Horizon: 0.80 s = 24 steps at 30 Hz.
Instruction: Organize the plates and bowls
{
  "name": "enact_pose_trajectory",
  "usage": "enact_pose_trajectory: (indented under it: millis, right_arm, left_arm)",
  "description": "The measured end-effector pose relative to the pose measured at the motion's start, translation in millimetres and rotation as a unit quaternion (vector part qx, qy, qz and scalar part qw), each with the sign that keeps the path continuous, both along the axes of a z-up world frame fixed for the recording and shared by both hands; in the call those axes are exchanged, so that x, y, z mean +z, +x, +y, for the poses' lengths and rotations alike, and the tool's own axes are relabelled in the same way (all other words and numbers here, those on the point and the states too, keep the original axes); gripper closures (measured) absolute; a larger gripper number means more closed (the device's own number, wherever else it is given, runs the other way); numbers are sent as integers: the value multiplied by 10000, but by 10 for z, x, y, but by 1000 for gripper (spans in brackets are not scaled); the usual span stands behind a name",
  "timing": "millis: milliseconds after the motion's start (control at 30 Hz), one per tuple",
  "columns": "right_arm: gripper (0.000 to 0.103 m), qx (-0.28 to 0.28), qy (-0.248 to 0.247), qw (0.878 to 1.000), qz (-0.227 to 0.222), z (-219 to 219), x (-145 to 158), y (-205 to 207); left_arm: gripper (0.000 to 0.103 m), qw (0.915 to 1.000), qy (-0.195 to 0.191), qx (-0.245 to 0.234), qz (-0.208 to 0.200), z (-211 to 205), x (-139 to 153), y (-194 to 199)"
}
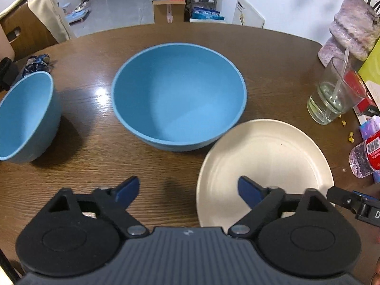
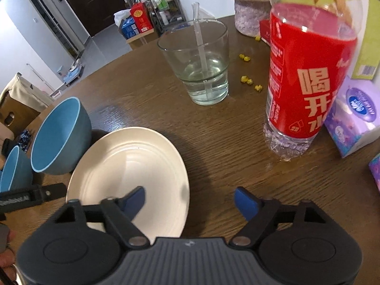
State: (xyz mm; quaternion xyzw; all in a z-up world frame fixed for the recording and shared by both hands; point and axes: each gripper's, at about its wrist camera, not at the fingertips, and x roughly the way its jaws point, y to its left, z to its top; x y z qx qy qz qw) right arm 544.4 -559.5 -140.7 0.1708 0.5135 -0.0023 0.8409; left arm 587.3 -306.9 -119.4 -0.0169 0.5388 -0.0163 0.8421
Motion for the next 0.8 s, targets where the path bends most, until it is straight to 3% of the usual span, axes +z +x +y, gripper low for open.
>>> enact_pose_trajectory:
  millis: [67, 200, 367, 733, 800]
  right_arm:
    - [38, 72, 70, 9999, 25, -8, -22, 17]
    - [51, 143, 129, 9998, 76, 13, -65, 58]
    - [70, 155, 230, 9995, 145, 22, -117, 104]
    - [92, 148, 268, 9991, 286, 11, -205, 179]
    - [95, 138, 300, 9991, 276, 4, -216, 176]
  left_arm:
    - [29, 10000, -37, 12, 85, -18, -41, 23]
    - [37, 9998, -92, 9, 164, -51, -82, 57]
    - [57, 9994, -176, 45, 298, -44, -150, 119]
    - [87, 9983, -375, 16, 452, -31, -234, 168]
    - [88, 9982, -391, 3, 447, -30, -240, 171]
